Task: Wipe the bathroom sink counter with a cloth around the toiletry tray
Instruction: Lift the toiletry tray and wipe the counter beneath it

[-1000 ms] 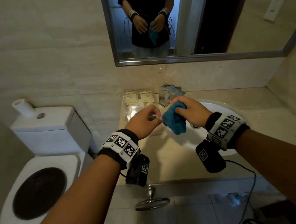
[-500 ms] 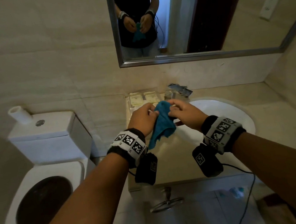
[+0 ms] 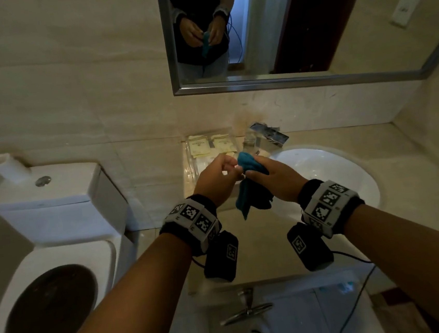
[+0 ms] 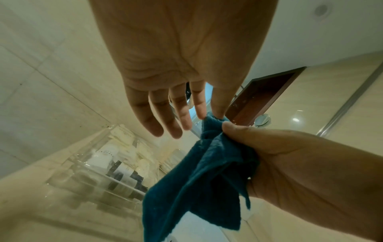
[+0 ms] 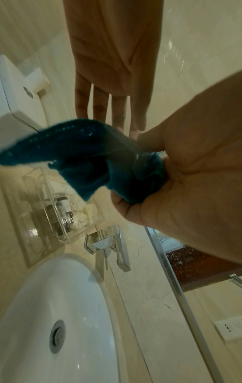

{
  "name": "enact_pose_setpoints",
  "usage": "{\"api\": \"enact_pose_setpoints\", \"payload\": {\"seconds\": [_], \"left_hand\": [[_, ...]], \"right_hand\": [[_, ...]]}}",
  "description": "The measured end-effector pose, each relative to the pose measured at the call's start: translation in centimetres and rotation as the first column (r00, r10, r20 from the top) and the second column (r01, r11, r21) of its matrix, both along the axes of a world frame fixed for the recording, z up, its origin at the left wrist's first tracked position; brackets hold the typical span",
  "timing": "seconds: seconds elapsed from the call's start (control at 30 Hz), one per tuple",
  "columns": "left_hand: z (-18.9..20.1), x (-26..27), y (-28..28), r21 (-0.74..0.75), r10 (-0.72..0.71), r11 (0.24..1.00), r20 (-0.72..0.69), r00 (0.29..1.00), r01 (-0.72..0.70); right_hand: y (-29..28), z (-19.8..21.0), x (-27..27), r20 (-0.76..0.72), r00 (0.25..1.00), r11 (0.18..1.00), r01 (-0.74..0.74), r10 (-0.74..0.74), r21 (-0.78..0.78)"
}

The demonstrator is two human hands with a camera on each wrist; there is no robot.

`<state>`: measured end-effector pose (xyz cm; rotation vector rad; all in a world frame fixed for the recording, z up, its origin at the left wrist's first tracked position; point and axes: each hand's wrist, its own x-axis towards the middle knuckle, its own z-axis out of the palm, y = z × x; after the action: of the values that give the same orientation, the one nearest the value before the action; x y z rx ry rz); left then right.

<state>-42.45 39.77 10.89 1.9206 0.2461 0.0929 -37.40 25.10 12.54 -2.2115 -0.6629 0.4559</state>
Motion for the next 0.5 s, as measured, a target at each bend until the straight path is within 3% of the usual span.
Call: {"api": "enact_pose_setpoints", "payload": {"seconds": [0.2,0.5], "left_hand": [[-1.4,3.3,1.6,0.081,-0.027,0.996,-0.185,0.982,0.043],[-5.5,7.0,4.7,0.185,0.086,0.983,-0.342,0.936,-0.023]], "right_hand": [[0.9,-2.9,5.7,-0.139,0.990,1.000,0.002,-0.006,-0.028],[0.1,-7.4,12.3,-0.249,0.965,0.992,0.061,-0.087,-0.111]]}}
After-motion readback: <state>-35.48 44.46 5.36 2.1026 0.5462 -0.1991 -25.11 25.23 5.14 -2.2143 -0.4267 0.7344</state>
